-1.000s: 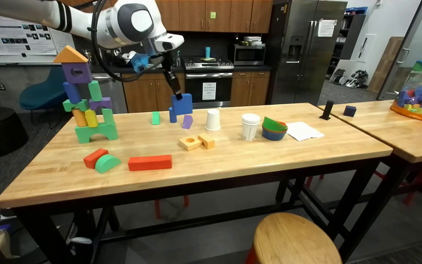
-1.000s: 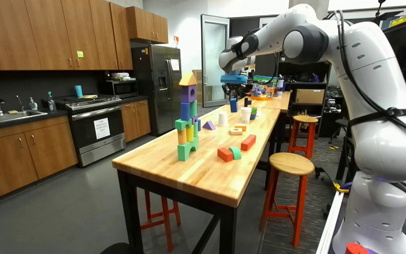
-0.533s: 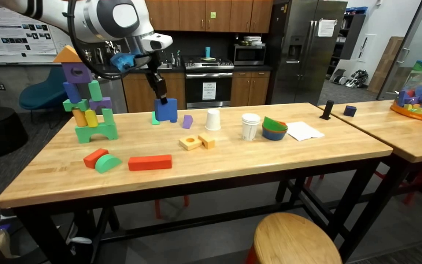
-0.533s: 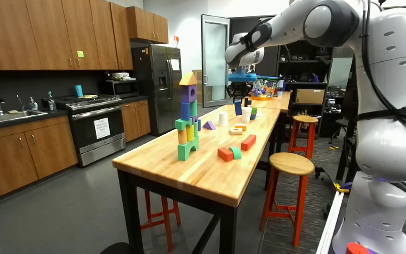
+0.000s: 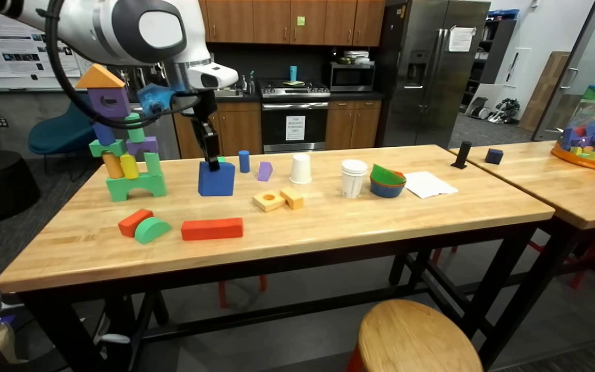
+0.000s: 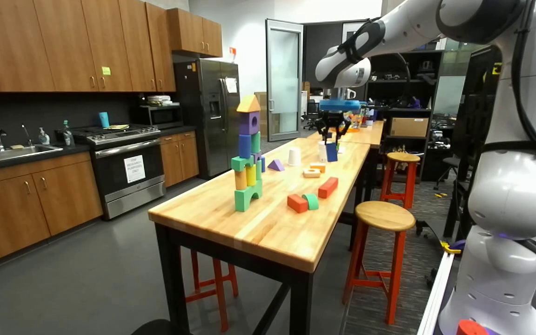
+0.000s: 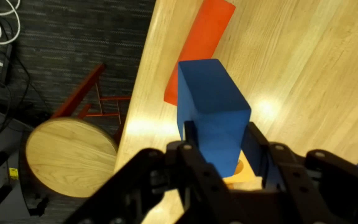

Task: Put the blue block on the orange block

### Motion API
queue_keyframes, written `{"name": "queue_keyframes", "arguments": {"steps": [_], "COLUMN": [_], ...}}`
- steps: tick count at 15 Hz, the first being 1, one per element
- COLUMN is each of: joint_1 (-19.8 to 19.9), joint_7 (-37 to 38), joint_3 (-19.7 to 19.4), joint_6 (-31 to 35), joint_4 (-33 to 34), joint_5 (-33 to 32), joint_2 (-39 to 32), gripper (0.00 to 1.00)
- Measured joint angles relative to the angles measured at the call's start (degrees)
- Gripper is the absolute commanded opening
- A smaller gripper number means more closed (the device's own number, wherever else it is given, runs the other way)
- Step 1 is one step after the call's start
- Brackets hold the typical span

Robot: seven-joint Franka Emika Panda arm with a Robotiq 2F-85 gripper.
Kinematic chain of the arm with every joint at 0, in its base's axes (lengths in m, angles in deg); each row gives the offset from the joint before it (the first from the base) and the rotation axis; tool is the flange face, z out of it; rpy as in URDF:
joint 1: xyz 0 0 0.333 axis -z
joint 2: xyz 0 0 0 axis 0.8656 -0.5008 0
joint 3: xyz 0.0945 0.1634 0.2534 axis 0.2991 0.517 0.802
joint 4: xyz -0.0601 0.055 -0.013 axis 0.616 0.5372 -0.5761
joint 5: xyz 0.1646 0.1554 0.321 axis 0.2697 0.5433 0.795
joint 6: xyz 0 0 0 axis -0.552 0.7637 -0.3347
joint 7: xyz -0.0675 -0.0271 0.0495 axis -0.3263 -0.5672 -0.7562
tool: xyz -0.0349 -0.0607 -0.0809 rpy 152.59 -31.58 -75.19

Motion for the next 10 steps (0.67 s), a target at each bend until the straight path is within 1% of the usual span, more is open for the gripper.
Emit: {"name": "queue_keyframes", "arguments": {"steps": [2, 4, 5, 10], "joint_1": [0.9, 1.4, 1.4, 1.4], "joint_7": [4.0, 8.3, 9.6, 9.8], "joint_3": [0.0, 0.0, 0.0, 0.0], "joint_6": [2.3, 6.5, 8.4, 8.8], "joint_4": [-1.3, -2.7, -3.3, -3.5], "joint_5": [1.2, 1.3, 1.1, 1.0], "joint_2": [-0.1, -0.2, -0.2, -0.4], "gripper": [0.15, 0.15, 0.4, 0.4]}}
